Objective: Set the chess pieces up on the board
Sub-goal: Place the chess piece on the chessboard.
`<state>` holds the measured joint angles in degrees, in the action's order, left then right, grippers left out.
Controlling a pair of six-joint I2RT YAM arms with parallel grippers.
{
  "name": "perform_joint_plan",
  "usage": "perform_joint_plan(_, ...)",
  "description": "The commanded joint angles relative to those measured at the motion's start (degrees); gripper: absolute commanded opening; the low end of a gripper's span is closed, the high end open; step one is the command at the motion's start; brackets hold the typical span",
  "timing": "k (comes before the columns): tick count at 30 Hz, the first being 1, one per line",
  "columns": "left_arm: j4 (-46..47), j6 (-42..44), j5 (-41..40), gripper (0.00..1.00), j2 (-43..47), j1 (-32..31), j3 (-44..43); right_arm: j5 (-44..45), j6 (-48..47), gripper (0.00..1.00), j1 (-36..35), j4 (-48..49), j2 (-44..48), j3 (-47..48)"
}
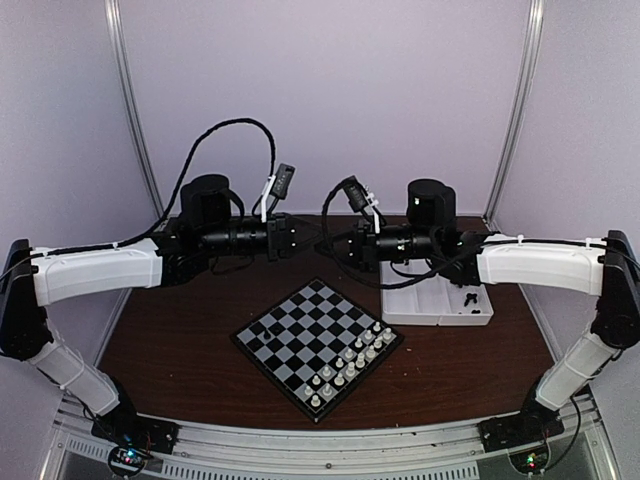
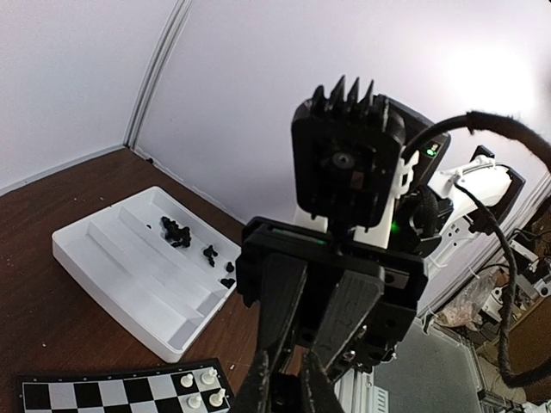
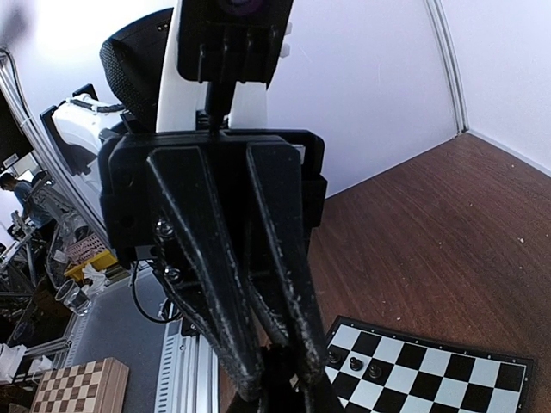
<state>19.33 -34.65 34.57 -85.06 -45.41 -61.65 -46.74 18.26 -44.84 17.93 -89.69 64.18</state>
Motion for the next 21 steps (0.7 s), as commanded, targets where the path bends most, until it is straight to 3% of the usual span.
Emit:
perform_joint_plan(1,0.47,0.98,0.71,0.0,-0.12,0.36,-1.57,-0.8,1.83,0.08,0.35,5.11,-0.47,0.29)
perform_joint_plan(16,-4.29,3.54,-2.62,0.0,1.6,0.32,-2.18,-1.15,0.86,0.41,0.34,6.11,0.21,-1.63)
perform_joint_plan(20,-5.57,4.54,-3.52,0.0,2.35,0.41,-2.17,-0.99,0.23,0.61,0.34,5.8,0.66,-2.39)
perform_joint_plan(21,-6.27,5.04,-3.93,0.0,2.72,0.41,-2.16,-0.47,-0.1,0.7,0.36,5.64,1.0,-2.8)
